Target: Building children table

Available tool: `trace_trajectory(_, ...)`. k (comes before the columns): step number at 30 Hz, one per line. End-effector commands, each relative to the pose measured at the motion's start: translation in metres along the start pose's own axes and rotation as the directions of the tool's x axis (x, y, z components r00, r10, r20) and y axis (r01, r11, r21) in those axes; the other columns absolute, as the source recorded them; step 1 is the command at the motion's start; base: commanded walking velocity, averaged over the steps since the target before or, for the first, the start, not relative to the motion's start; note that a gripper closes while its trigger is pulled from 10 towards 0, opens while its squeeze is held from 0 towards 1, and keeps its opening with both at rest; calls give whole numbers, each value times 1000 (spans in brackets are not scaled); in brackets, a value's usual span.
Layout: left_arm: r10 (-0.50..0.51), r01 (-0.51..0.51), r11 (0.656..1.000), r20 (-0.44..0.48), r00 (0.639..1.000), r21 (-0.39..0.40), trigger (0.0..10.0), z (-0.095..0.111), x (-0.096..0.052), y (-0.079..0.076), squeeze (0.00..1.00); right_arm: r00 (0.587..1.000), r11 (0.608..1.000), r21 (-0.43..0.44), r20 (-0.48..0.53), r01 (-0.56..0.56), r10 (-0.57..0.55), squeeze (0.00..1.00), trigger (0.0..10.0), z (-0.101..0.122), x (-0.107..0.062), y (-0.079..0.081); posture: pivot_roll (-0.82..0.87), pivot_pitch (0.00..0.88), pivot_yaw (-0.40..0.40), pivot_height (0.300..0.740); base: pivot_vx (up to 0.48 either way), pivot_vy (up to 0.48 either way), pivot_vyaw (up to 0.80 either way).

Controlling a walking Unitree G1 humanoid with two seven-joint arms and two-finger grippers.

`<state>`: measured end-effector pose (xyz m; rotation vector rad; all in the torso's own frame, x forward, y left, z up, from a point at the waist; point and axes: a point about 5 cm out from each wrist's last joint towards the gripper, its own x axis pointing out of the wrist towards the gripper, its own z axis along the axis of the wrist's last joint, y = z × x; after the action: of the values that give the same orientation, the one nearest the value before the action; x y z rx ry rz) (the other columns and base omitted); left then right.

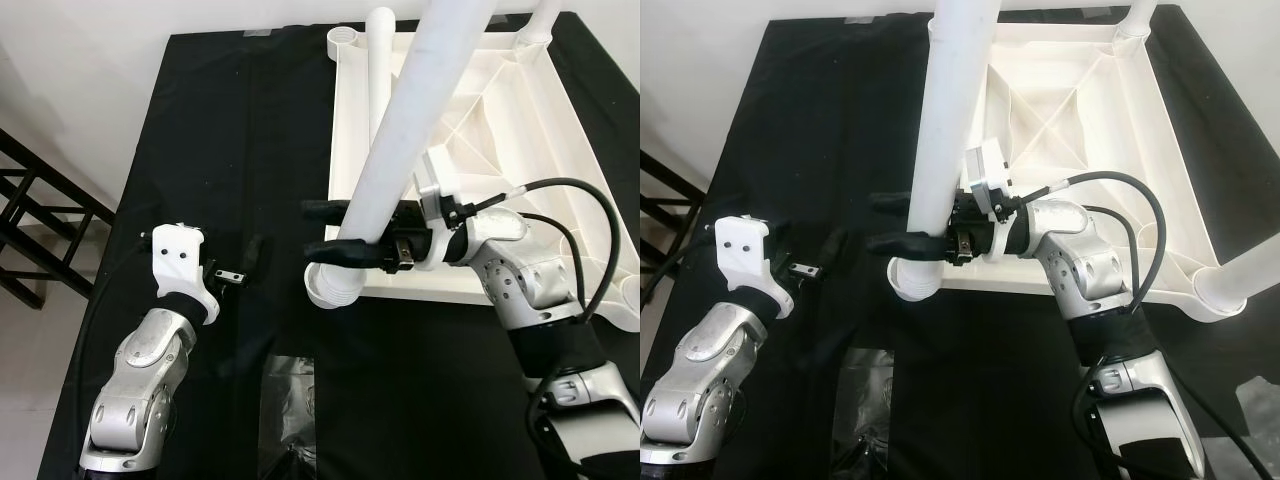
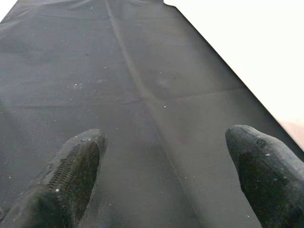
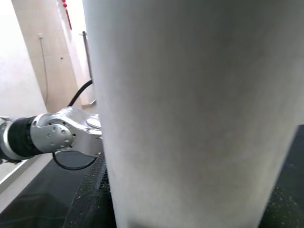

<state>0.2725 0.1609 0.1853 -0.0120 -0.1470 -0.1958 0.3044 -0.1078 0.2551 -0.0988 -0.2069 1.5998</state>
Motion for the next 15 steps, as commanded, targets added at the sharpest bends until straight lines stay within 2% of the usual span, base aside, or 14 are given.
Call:
trace_trajectory(1,17,-16,1000,-21,1000,8,10000,-5,-3,4,0,999,996,89,-34,-7,10,0,10000,-18,0,5,73,319,20,740,0,0,0)
trace_trajectory(4,16,-16,1000,-20,1000,7,10000,-5,-3,4,0,1000,995,96,15,10,-11,0,10000,-16,7,3,76,320,19,740,0,0,0)
trace_trajectory(9,16,-16,1000,-20,1000,7,10000,-5,-3,3,0,998,995,83,21,63,-65,0,10000,-19,11,-4,77,320,17,740,0,0,0)
trace_trajectory(15,18,-18,1000,-20,1000,6,10000,-5,-4,4,0,993,990,82,-4,119,-119,0,10000,-20,0,-14,78,321,15,740,0,0,0)
